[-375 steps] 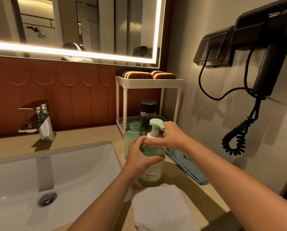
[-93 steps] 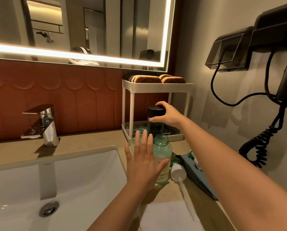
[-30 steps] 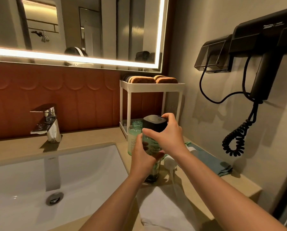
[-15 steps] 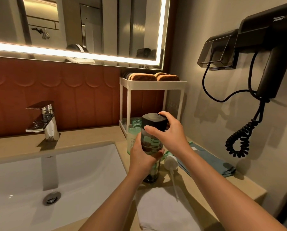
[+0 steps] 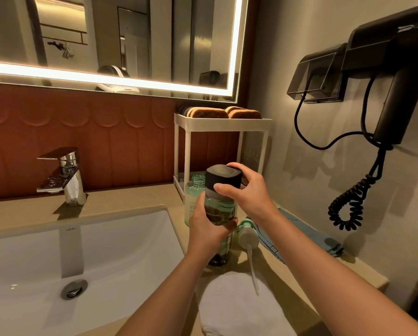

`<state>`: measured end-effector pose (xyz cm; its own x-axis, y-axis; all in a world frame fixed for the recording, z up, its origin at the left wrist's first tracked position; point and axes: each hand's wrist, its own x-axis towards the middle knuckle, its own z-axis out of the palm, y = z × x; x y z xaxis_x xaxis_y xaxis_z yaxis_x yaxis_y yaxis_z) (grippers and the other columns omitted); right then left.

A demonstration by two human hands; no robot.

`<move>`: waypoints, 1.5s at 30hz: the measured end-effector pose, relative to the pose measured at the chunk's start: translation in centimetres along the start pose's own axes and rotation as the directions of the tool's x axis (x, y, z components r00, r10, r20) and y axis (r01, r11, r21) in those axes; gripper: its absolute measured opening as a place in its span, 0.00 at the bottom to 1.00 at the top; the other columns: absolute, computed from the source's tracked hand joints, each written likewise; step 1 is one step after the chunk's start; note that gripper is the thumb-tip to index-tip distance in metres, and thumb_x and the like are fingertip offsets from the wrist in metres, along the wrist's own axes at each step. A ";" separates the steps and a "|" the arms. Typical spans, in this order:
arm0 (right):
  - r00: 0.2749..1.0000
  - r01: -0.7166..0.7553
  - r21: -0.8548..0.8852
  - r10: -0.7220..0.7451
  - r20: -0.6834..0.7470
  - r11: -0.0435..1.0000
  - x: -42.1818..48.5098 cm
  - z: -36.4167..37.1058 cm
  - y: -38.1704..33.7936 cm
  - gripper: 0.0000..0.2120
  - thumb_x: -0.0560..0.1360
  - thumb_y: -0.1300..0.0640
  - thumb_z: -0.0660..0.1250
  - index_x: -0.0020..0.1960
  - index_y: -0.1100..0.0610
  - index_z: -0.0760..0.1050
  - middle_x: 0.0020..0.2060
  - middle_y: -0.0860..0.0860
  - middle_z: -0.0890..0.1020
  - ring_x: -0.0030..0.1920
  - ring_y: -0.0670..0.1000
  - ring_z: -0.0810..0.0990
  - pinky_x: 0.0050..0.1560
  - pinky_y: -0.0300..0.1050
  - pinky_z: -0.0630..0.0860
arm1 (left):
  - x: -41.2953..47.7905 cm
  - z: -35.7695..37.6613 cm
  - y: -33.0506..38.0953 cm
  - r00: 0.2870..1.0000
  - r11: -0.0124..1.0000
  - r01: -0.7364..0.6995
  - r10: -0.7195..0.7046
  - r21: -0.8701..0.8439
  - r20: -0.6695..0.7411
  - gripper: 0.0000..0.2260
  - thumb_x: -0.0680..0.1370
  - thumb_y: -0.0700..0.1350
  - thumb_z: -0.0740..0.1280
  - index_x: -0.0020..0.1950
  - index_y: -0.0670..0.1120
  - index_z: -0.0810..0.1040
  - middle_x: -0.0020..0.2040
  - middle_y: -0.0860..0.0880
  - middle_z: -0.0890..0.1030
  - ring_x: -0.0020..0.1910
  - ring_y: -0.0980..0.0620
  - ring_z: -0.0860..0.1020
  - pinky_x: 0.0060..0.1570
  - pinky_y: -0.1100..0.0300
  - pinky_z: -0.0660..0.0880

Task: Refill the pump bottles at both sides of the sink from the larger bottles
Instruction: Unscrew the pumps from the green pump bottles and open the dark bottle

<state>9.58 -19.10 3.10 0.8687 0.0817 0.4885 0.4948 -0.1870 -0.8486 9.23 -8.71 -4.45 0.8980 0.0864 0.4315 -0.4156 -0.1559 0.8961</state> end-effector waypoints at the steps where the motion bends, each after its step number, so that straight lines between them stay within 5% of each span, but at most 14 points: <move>1: 1.000 0.006 0.031 -0.007 0.025 1.000 0.1 -0.1 0.1 0.31 0.61 0.52 0.77 0.62 0.57 0.73 0.52 0.51 0.80 0.53 0.47 0.78 0.45 0.34 0.76 | 0.0 -0.1 0.0 1.000 1.000 -0.001 0.001 -0.006 0.018 0.35 0.66 0.40 0.77 0.68 0.53 0.64 0.60 0.53 0.75 0.61 0.54 0.73 0.59 0.61 0.73; 9: 0.903 -0.188 0.148 0.111 0.416 0.971 1.7 -2.4 1.0 0.32 0.60 0.49 0.73 0.64 0.51 0.72 0.59 0.51 0.79 0.61 0.50 0.76 0.57 0.43 0.73 | 0.1 -0.6 -0.2 0.996 1.000 0.004 -0.005 0.005 0.085 0.36 0.66 0.40 0.76 0.69 0.54 0.63 0.61 0.52 0.74 0.63 0.52 0.72 0.62 0.51 0.73; 13: 0.906 -0.145 0.005 0.131 0.402 0.989 1.8 -3.9 0.0 0.37 0.60 0.46 0.74 0.67 0.42 0.67 0.65 0.46 0.72 0.64 0.49 0.72 0.65 0.50 0.70 | -0.1 -0.7 0.0 0.995 1.000 0.000 0.002 -0.016 0.095 0.35 0.67 0.41 0.76 0.68 0.55 0.62 0.61 0.55 0.74 0.62 0.55 0.72 0.61 0.58 0.73; 16: 0.920 -0.072 -0.286 0.175 0.352 0.955 1.7 -4.0 -2.6 0.35 0.64 0.39 0.70 0.69 0.43 0.65 0.63 0.45 0.71 0.63 0.49 0.71 0.60 0.45 0.72 | 0.0 -0.8 0.1 0.994 1.000 0.015 -0.013 -0.023 0.105 0.36 0.68 0.41 0.76 0.70 0.54 0.61 0.62 0.54 0.72 0.63 0.55 0.70 0.58 0.62 0.70; 18: 0.948 0.006 -0.559 0.173 0.267 0.829 1.8 -2.9 -4.6 0.32 0.68 0.34 0.65 0.68 0.48 0.68 0.59 0.46 0.72 0.58 0.48 0.72 0.55 0.45 0.74 | 0.0 -0.8 0.1 0.994 0.999 0.022 -0.018 -0.039 0.110 0.36 0.67 0.39 0.76 0.69 0.54 0.62 0.61 0.54 0.73 0.63 0.55 0.70 0.56 0.65 0.71; 20: 0.972 0.107 -0.814 0.113 0.207 0.571 1.9 -1.2 -6.3 0.33 0.67 0.28 0.59 0.59 0.52 0.74 0.50 0.47 0.77 0.51 0.48 0.75 0.48 0.45 0.77 | 0.1 -0.8 0.2 0.994 0.998 0.028 -0.021 -0.058 0.109 0.35 0.66 0.38 0.77 0.67 0.55 0.64 0.59 0.56 0.74 0.62 0.56 0.71 0.51 0.72 0.72; 23: 0.983 0.138 -0.950 0.076 0.165 0.279 2.6 0.8 -7.2 0.32 0.65 0.25 0.58 0.40 0.54 0.73 0.35 0.49 0.77 0.38 0.49 0.77 0.37 0.43 0.76 | 0.1 -0.7 0.4 0.993 0.995 0.057 -0.047 -0.087 0.110 0.35 0.66 0.38 0.77 0.67 0.54 0.64 0.57 0.56 0.75 0.61 0.55 0.72 0.53 0.68 0.72; 25: 0.972 0.130 -0.948 0.152 0.180 0.291 3.1 0.9 -7.7 0.29 0.67 0.28 0.61 0.40 0.55 0.74 0.36 0.50 0.78 0.38 0.50 0.78 0.37 0.44 0.76 | 0.2 -0.7 0.5 0.993 0.995 0.058 -0.050 -0.075 0.110 0.34 0.66 0.38 0.77 0.64 0.56 0.64 0.53 0.61 0.73 0.58 0.57 0.72 0.54 0.66 0.70; 28: 0.882 0.168 -0.887 0.337 0.330 0.430 3.7 0.1 -9.0 0.23 0.73 0.42 0.65 0.62 0.55 0.74 0.54 0.53 0.79 0.50 0.51 0.77 0.46 0.43 0.77 | 0.0 -0.9 0.4 0.993 0.998 0.037 -0.031 -0.049 0.110 0.33 0.66 0.42 0.77 0.64 0.56 0.64 0.53 0.62 0.73 0.59 0.58 0.71 0.56 0.64 0.70; 32: 0.743 0.157 -0.824 0.484 0.462 0.545 4.1 -1.0 -10.1 0.32 0.74 0.51 0.66 0.74 0.46 0.57 0.74 0.50 0.57 0.71 0.54 0.60 0.64 0.49 0.68 | -0.1 -1.0 0.4 0.991 0.998 0.020 -0.012 -0.060 0.133 0.33 0.67 0.45 0.77 0.67 0.54 0.64 0.57 0.58 0.73 0.59 0.57 0.72 0.54 0.66 0.73; 35: 0.823 0.136 -0.901 0.459 0.335 0.412 4.2 -0.3 -10.0 0.38 0.71 0.34 0.61 0.74 0.50 0.56 0.74 0.52 0.61 0.71 0.56 0.62 0.66 0.52 0.67 | 0.0 -0.9 0.9 0.988 0.981 0.093 -0.070 -0.170 0.136 0.31 0.69 0.36 0.74 0.65 0.55 0.64 0.54 0.59 0.73 0.52 0.59 0.73 0.41 0.74 0.74; 39: 0.885 0.182 -0.975 0.410 0.219 0.127 4.0 1.4 -9.3 0.39 0.69 0.27 0.55 0.65 0.57 0.70 0.54 0.54 0.77 0.54 0.55 0.75 0.51 0.47 0.76 | 0.1 -0.8 0.8 0.990 0.991 0.087 -0.074 -0.103 0.119 0.34 0.67 0.38 0.76 0.65 0.56 0.63 0.50 0.65 0.71 0.52 0.61 0.71 0.55 0.64 0.69; 42: 0.818 0.179 -0.935 0.482 0.315 0.306 4.6 1.0 -9.6 0.27 0.74 0.39 0.62 0.67 0.53 0.67 0.58 0.53 0.74 0.54 0.54 0.73 0.47 0.44 0.77 | 0.0 -0.9 0.9 0.992 0.996 0.062 -0.054 -0.065 0.118 0.34 0.67 0.39 0.76 0.65 0.56 0.64 0.50 0.65 0.71 0.55 0.60 0.71 0.53 0.69 0.69; 45: 0.698 0.159 -0.886 0.585 0.413 0.436 5.1 0.4 -10.4 0.28 0.75 0.52 0.65 0.72 0.45 0.61 0.69 0.53 0.65 0.64 0.56 0.68 0.57 0.50 0.76 | -0.1 -1.0 0.5 0.989 0.997 0.041 -0.031 -0.066 0.143 0.32 0.68 0.43 0.76 0.66 0.56 0.64 0.55 0.61 0.74 0.56 0.59 0.72 0.52 0.70 0.72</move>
<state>8.90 -16.37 14.35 0.9048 0.3523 -0.2393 0.3346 -0.9356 -0.1126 8.76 -7.77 -3.90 0.9218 -0.0503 0.3843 -0.3874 -0.0870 0.9178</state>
